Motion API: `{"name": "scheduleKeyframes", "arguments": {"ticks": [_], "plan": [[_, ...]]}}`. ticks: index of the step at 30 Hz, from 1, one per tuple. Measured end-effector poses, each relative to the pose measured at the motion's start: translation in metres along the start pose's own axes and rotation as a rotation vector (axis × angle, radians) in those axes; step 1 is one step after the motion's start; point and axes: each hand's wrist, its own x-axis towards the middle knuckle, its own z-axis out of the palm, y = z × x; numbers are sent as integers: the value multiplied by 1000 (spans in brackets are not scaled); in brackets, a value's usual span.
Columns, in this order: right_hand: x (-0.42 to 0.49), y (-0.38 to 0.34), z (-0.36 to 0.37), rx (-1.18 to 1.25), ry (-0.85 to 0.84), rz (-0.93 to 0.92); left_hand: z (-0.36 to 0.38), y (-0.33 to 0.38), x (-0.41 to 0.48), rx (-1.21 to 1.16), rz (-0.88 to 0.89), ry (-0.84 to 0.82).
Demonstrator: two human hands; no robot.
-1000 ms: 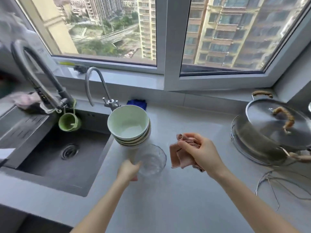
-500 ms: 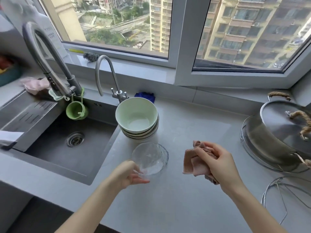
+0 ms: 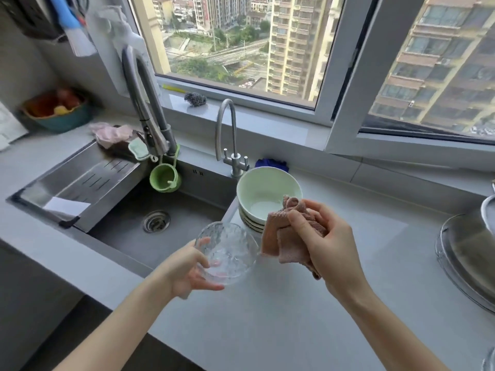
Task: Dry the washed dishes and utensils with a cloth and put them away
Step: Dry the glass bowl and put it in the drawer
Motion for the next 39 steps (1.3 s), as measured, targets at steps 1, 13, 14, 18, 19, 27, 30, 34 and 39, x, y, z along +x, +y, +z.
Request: {"name": "scheduleKeyframes", "arguments": {"ticks": [1,13,14,18,19,27,30,34,39], "plan": [[5,-3,11,-5,13,-13,-11,10,3,51,25,34],[43,-13,149,-217,242,-120,-134,112,78,1940,760,468],[43,-11,157,-231,252,-117,-142,119,84,1931,774,464],[48,-6,181,-289,277,-95,-169,144,99,1128,548,284],[49,-5,187,-297,282,-88,-174,148,97,826,429,188],[71,23,263,-703,-134,-202,-179,136,73,411,388,-114],[63,49,277,-1190,-389,-282,-173,134,61,483,489,-165],[64,53,277,-1225,-378,-328,-164,130,56,457,548,-215],[59,50,273,-845,-651,-172,-156,135,60,451,631,-239]]}}
